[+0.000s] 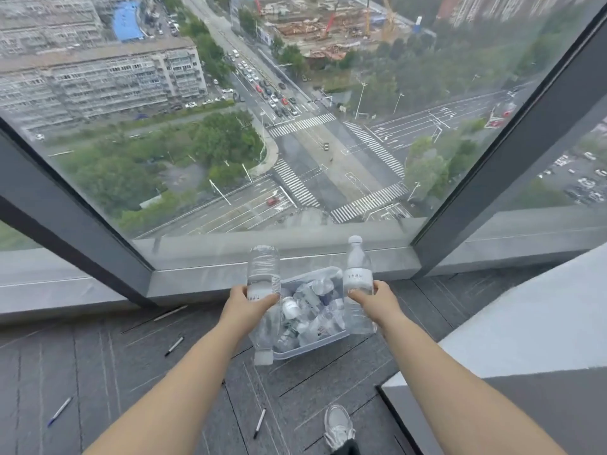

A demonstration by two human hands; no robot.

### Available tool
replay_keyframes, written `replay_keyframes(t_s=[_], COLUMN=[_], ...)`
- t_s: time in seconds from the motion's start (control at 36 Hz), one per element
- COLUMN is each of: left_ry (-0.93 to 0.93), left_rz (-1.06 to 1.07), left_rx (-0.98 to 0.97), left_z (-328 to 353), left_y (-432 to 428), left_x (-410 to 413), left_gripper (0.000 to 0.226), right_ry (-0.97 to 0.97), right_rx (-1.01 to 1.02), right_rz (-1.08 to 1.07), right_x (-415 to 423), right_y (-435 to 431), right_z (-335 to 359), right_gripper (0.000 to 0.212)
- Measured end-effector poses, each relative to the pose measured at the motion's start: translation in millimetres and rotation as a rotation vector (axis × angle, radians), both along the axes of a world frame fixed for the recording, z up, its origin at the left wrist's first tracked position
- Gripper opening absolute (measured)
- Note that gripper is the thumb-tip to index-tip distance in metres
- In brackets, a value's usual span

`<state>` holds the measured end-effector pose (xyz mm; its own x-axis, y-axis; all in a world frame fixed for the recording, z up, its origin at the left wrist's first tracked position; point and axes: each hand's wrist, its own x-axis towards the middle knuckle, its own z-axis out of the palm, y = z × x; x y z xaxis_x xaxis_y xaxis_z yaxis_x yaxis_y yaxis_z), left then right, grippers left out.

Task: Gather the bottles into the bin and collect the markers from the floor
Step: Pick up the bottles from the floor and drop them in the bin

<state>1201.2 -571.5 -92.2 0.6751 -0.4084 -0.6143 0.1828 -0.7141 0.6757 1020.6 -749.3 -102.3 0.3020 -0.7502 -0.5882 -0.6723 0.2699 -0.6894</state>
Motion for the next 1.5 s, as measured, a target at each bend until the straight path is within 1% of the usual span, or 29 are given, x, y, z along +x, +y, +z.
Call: replay_keyframes(t_s=[0.06,0.19,0.22,0.28,0.31,0.33,0.53,0.61,0.69,0.92,1.03,1.11,1.17,1.22,1.28,1.39,1.5], left_ry=[0.002,0.017,0.015,0.02,0.024,0.029,0.055,0.079,0.103,0.11,0.088,0.042,0.006,-0.049,-0.108,-0.167,-0.131], left_rz=[0.051,0.158,0.173,0.205,0.219,0.23,0.295,0.301,0.298,0.213,0.151,0.077,-0.02,-0.132,-0.22,-0.299,-0.247], left_rx=[0.008,0.044,0.058,0.076,0.08,0.085,0.132,0.147,0.15,0.143,0.118,0.082,0.079,0.127,0.198,0.283,0.32], left_z=[-5.4,-24.8,-30.3,-39.9,-44.5,-48.7,-64.3,-67.6,-70.7,-74.6,-74.2,-72.0,-72.5,-75.6,-80.1,-88.2,-96.4], left_y=[-8.3,-26.1,-28.4,-32.7,-34.0,-34.4,-31.9,-32.4,-36.5,-53.7,-69.2,-83.9,-94.8,-104.0,-107.8,-101.5,-86.4], left_x=[3.0,7.4,8.6,11.0,12.3,13.1,8.0,1.6,-2.5,-7.3,-2.9,4.9,12.2,19.6,24.2,25.5,21.3], left_gripper=[0.063,0.063,0.063,0.063,0.064,0.065,0.065,0.064,0.064,0.059,0.056,0.047,0.052,0.068,0.074,0.071,0.068], right_ry=[-0.002,0.011,0.027,0.089,0.123,0.141,0.203,0.199,0.198,0.216,0.213,0.213,0.218,0.227,0.235,0.28,0.31], right_rx=[0.042,0.176,0.208,0.278,0.309,0.326,0.331,0.317,0.323,0.344,0.326,0.314,0.304,0.3,0.311,0.341,0.347], right_rz=[0.032,0.147,0.18,0.252,0.277,0.289,0.282,0.264,0.207,0.135,0.105,0.096,0.109,0.114,0.112,0.109,0.134], right_x=[11.8,37.6,41.3,47.7,49.7,50.5,43.2,36.9,31.1,17.5,7.9,0.9,-3.9,-10.3,-17.0,-27.0,-28.2], right_y=[-15.3,-34.4,-36.5,-41.9,-45.1,-48.7,-67.6,-73.2,-78.3,-84.2,-86.5,-90.2,-92.8,-95.0,-96.0,-94.7,-92.4], right_z=[-10.5,-44.4,-52.3,-66.5,-73.1,-78.6,-94.5,-95.4,-98.6,-105.3,-108.1,-112.4,-117.1,-123.0,-129.2,-137.1,-141.3], right_gripper=[0.051,0.052,0.057,0.081,0.089,0.091,0.082,0.073,0.074,0.077,0.073,0.074,0.076,0.078,0.077,0.074,0.071])
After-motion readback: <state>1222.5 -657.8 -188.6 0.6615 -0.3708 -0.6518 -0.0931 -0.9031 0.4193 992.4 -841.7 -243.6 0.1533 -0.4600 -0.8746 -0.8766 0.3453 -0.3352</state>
